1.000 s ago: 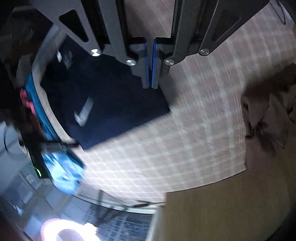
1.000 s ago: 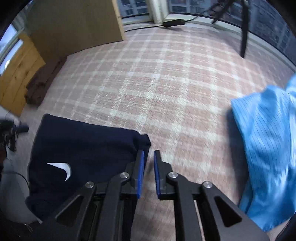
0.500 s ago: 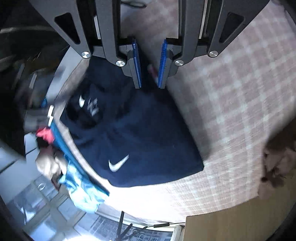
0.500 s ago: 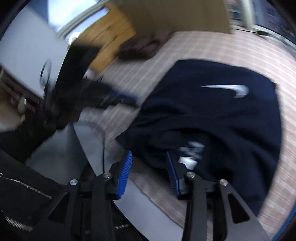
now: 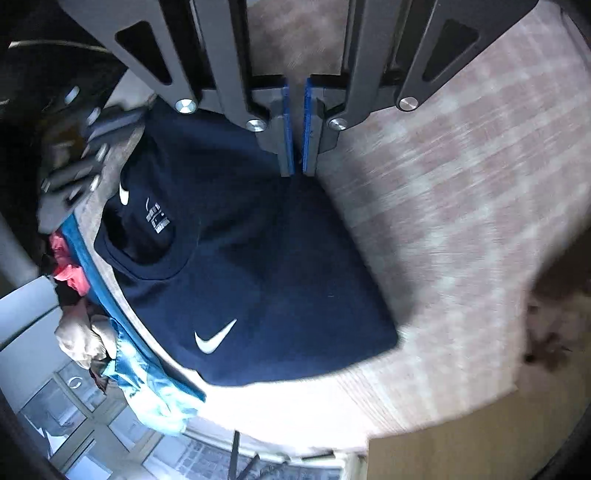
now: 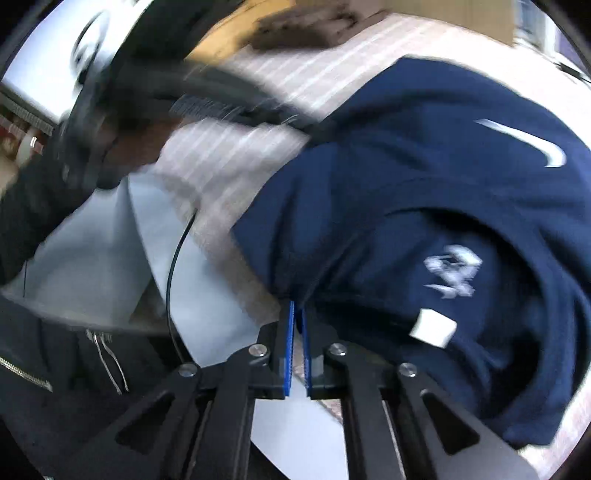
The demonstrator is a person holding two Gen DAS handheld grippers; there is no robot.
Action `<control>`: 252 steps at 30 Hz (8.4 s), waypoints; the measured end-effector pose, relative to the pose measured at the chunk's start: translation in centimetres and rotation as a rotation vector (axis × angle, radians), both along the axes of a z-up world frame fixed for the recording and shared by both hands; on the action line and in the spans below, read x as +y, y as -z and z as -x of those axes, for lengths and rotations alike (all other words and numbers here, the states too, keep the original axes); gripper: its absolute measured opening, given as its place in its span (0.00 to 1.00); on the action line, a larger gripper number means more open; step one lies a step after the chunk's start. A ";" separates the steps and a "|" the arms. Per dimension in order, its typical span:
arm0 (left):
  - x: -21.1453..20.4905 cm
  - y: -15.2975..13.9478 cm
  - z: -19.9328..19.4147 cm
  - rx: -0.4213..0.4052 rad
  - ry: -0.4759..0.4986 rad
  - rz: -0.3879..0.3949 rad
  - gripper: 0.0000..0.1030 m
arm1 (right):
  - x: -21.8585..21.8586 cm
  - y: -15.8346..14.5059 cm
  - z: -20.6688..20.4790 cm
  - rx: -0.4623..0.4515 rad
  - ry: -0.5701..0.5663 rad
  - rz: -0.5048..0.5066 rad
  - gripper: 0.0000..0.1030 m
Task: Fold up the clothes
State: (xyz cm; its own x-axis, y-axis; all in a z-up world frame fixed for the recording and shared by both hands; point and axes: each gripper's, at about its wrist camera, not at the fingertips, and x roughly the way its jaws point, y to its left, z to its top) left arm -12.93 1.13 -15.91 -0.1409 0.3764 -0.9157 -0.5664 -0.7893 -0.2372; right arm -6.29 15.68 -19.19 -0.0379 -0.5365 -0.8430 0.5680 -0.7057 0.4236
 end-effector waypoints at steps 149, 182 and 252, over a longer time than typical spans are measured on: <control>-5.2 -3.5 -6.9 0.005 -0.308 -0.112 0.36 | 13.6 -5.9 0.6 0.181 0.320 -0.027 0.58; 6.4 0.3 -5.0 0.051 -0.228 0.083 0.15 | 18.1 2.8 7.2 0.115 0.402 -0.049 0.17; -27.4 -3.2 17.6 0.344 -0.393 0.016 0.23 | -12.4 -8.2 31.4 0.306 0.415 0.153 0.36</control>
State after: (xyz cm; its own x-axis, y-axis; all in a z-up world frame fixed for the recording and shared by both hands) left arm -30.53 -26.31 -12.67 -0.5623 0.2208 -0.7969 -0.2695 -0.9600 -0.0758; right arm -37.65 3.32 -10.97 -0.5045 -0.5403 -0.6735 0.3679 -0.8402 0.3985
